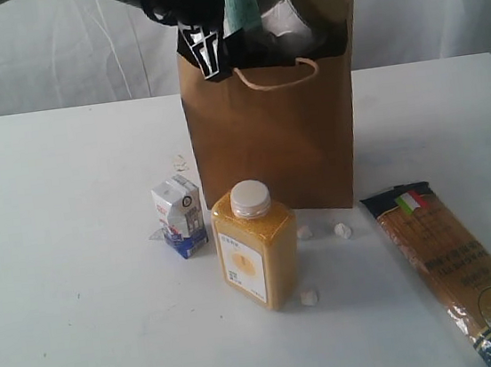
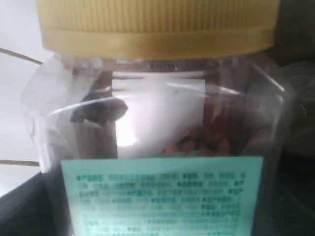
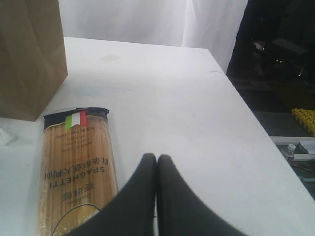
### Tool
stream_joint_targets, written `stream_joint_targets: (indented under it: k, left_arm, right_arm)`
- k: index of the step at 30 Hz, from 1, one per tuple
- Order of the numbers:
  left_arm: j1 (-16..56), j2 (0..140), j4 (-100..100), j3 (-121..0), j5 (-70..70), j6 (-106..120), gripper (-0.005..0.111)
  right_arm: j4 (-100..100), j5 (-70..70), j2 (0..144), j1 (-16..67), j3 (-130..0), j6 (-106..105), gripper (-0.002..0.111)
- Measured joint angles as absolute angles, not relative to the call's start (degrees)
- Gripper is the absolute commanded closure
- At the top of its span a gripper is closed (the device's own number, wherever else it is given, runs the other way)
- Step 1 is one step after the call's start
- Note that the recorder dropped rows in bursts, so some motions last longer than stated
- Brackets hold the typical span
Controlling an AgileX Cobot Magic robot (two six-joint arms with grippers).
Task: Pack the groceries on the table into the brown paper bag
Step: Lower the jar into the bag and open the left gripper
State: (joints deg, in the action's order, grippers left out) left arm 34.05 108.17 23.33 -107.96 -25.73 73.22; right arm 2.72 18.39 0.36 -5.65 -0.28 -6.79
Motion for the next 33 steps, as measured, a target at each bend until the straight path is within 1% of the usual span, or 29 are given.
stream_joint_targets:
  k: [4,6,7,8,9,12,13,14,19,26,33]
  left_arm:
    - [34.05,108.17,24.71,-107.96,-25.73,73.13,0.036]
    - [34.05,108.17,24.92,-107.96,-25.73,73.13,0.033]
    - [34.05,108.17,24.94,-107.96,-25.73,73.13,0.029]
    - [34.05,108.17,25.02,-107.96,-25.85,73.13,0.021]
    - [34.05,108.17,25.02,-107.96,-26.22,73.13,0.017]
    - [34.05,108.17,25.02,-107.96,-26.90,73.13,0.007]
    - [34.05,108.17,25.02,-107.96,-27.03,73.13,0.003]
    - [34.05,108.17,25.02,-108.11,-27.71,73.13,0.001]
    - [34.05,108.38,25.58,-108.38,-29.51,73.08,0.001]
    - [34.05,109.11,25.92,-108.38,-28.19,72.86,0.002]
    - [34.05,104.63,25.08,-108.38,-30.84,70.59,0.002]
  right_arm:
    - [2.72,18.39,0.36,-5.65,-0.28,-6.79,0.108]
    - [2.72,18.39,0.36,-5.65,-0.28,-6.79,0.108]
    - [2.72,18.39,0.36,-5.65,-0.28,-6.79,0.108]
    - [2.72,18.39,0.36,-5.65,-0.28,-6.79,0.108]
    - [2.72,18.39,0.36,-5.65,-0.28,-6.79,0.108]
    - [2.72,18.39,0.36,-5.65,-0.28,-6.79,0.108]
    - [2.72,18.39,0.36,-5.65,-0.28,-6.79,0.108]
    - [2.72,18.39,0.36,-5.65,-0.28,-6.75,0.108]
    - [2.72,18.39,0.36,-5.65,-0.28,-6.75,0.108]
    - [2.72,18.39,0.36,-5.65,-0.28,-6.75,0.108]
    - [2.72,18.39,0.36,-5.65,-0.28,-6.66,0.108]
